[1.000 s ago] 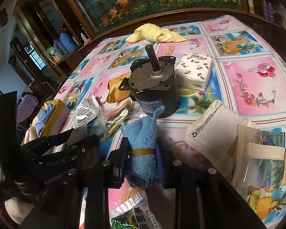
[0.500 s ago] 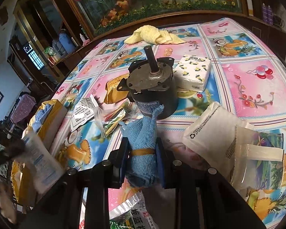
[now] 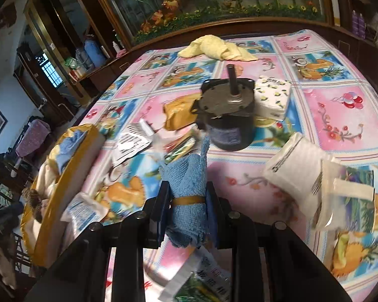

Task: Organize soft objects
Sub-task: 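Carry the packet and blue cloth over the box and open both tools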

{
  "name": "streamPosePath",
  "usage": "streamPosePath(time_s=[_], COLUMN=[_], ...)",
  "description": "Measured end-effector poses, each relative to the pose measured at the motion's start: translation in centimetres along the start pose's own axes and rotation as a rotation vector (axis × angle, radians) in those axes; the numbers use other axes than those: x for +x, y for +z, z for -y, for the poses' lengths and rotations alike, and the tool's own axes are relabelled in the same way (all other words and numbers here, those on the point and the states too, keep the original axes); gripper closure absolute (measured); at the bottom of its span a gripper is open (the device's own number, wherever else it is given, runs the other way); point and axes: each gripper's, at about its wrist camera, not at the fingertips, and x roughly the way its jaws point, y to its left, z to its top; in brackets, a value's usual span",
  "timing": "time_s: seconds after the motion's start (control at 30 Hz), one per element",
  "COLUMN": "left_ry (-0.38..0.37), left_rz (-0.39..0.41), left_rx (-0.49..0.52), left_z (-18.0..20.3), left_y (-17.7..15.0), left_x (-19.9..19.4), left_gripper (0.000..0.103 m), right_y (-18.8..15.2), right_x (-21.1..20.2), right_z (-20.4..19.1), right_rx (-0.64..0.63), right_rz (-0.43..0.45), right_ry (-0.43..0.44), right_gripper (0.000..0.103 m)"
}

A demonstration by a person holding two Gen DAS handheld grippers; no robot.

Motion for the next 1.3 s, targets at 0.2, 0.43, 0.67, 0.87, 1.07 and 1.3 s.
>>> streamPosePath(time_s=[0.2, 0.43, 0.67, 0.87, 1.07, 1.3], left_ry=[0.139, 0.233, 0.05, -0.059, -0.044, -0.067], left_rz=[-0.184, -0.408, -0.43, -0.328, -0.306, -0.379], left_rx=[0.397, 0.593, 0.37, 0.331, 0.48, 0.461], left_z=[3.8, 2.8, 2.0, 3.6, 4.9, 4.9], left_y=[0.7, 0.2, 2.6, 4.9, 4.5, 3.4], left_x=[6.0, 10.8, 13.0, 12.1, 12.1, 15.0], left_gripper=[0.063, 0.063, 0.063, 0.063, 0.048, 0.046], right_y=[-1.2, -1.3, -1.4, -1.4, -1.4, -1.6], right_x=[-1.3, -1.6, -1.0, -0.9, -0.9, -0.4], right_z=[-1.9, -1.6, -0.3, 1.2, 2.4, 2.9], right_rx=[-0.054, -0.039, 0.006, 0.039, 0.062, 0.082], right_rz=[-0.014, -0.019, -0.022, -0.028, -0.024, -0.034], right_ry=[0.03, 0.063, 0.107, 0.115, 0.125, 0.137], right_gripper=[0.077, 0.077, 0.077, 0.077, 0.077, 0.077])
